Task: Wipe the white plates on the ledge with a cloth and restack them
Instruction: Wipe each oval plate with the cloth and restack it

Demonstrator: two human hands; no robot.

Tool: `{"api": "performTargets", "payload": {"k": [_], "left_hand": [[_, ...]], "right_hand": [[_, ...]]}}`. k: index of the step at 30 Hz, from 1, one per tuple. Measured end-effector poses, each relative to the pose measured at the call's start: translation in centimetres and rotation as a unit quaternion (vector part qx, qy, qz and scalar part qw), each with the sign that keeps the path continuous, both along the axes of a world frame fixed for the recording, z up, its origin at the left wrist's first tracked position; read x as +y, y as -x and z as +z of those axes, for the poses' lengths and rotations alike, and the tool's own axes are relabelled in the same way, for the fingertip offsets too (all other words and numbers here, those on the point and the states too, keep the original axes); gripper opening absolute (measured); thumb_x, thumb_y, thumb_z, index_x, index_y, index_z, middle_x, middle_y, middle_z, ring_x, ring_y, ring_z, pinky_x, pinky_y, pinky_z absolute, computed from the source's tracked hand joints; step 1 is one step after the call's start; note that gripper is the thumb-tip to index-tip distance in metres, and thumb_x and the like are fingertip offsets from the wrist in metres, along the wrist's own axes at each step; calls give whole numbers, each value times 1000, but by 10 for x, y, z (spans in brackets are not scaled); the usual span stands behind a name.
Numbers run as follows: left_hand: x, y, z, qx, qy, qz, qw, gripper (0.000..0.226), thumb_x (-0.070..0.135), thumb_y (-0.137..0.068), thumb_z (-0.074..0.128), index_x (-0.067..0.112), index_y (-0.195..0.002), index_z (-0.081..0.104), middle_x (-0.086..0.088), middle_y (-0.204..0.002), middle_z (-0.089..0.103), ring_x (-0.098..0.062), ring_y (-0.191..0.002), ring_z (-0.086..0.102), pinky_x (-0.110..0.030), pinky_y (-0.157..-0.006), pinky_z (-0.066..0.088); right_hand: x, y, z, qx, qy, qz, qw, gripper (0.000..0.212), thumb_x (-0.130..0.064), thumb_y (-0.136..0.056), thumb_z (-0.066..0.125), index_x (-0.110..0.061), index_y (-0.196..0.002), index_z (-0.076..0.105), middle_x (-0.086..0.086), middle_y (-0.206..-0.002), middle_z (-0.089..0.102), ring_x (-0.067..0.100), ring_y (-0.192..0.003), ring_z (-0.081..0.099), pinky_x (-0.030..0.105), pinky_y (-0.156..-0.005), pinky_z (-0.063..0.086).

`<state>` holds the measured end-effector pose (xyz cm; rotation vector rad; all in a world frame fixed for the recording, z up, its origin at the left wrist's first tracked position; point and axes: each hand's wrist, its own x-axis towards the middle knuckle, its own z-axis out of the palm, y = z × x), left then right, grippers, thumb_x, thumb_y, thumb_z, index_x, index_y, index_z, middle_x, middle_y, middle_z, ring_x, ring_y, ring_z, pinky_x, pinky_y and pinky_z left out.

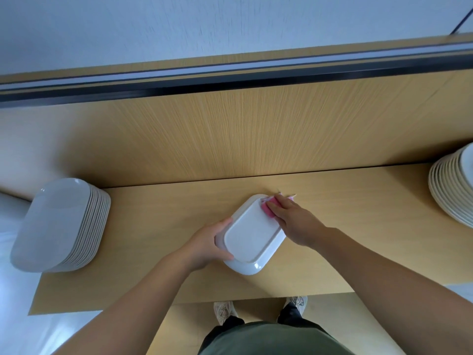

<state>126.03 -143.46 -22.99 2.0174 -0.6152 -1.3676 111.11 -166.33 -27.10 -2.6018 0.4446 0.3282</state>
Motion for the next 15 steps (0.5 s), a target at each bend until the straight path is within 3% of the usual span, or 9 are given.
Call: {"api": "performTargets", "payload": {"k": [4,8,15], "left_hand": [[0,12,-2,1,12,18,1000,108,23,-45,81,19,-145,41,3,-141,47,-17,-126,49,-36,-103,46],[2,21,-7,-22,11,41,999,97,10,-56,86,19,-143,44,4,-134,52,-17,-120,52,-27,-95,48],[-6,31,-10,-59,9,54,997,93,5,-61,86,22,-142,44,-1,-126,57,-16,-111,55,-27,-92,49]], "right_hand": [[2,-4,-4,4,3,-2,1000,50,-28,-106,30,-30,-154,19,7,-162,13,26,-150,12,43,-117,25],[6,-2,-2,-2,-17,-29,999,49,-26,-106,32,-25,-154,23,6,-162,13,26,-149,12,38,-117,25],[35,21,-8,-21,-64,-177,982,50,-22,-105,32,-26,-154,22,1,-162,7,25,-149,7,37,-113,26]]}}
